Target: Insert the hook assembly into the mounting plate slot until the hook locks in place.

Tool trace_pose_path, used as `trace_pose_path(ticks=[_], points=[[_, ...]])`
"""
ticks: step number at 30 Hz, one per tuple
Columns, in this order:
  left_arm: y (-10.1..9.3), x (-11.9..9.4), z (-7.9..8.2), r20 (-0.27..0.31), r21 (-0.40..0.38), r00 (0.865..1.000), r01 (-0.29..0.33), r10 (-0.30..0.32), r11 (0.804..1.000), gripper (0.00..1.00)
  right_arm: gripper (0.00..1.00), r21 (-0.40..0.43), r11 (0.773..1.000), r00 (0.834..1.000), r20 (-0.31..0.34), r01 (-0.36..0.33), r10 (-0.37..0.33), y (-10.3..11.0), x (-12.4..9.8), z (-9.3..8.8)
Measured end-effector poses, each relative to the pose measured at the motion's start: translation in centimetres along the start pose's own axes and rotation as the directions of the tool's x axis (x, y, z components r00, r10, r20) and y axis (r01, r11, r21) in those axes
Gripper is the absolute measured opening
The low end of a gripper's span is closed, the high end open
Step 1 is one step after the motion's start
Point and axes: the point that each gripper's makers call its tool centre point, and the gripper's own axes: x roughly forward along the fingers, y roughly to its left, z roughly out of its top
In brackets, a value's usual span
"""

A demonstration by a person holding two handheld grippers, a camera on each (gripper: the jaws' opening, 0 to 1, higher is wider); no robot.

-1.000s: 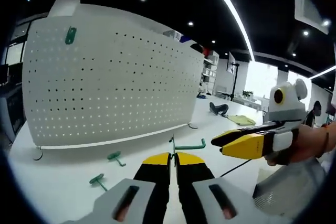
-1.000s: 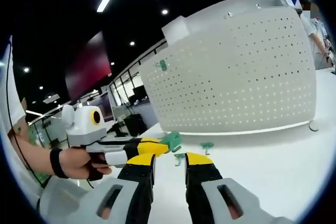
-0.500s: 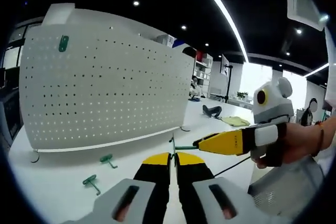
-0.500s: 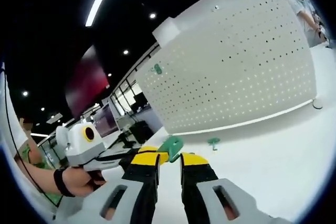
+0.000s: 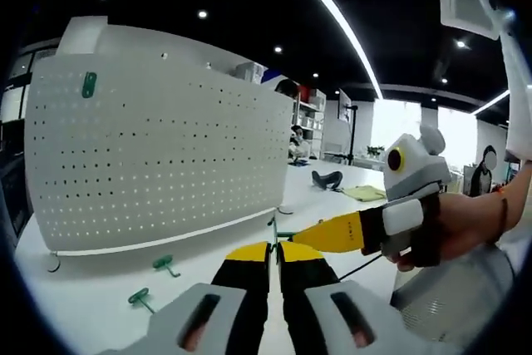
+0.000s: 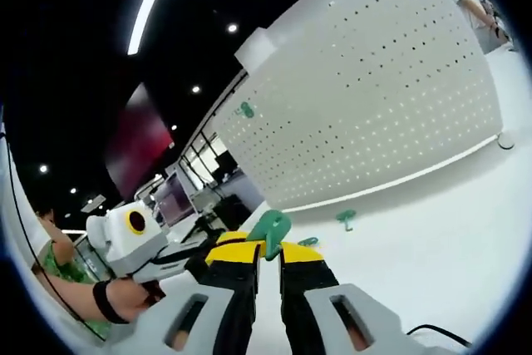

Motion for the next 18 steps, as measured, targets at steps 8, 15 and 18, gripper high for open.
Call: trace_pose_path(ticks=[8, 15, 18], points=[[-0.3, 0.1, 0.4, 0.029, 0.015, 1.000, 0.011, -0.011, 1.000, 0.03, 0.04, 0.042, 0.999, 1.000, 0.024, 0.011, -0.012, -0.2, -0.2, 0.5], [-0.3, -0.4, 1.2, 0.080, 0.034, 0.997, 0.013, -0.016, 0.999, 0.04, 0.02, 0.188, 0.981, 0.998, 0.065, -0.037, 0.025, 0.8, -0.1, 1.0], [-0.2, -0.6, 1.6, 0.102, 0.032, 0.995, 0.012, -0.015, 0.999, 0.04, 0.02, 0.201, 0.978, 0.996, 0.074, -0.057, 0.043, 1.1, -0.1, 1.2]])
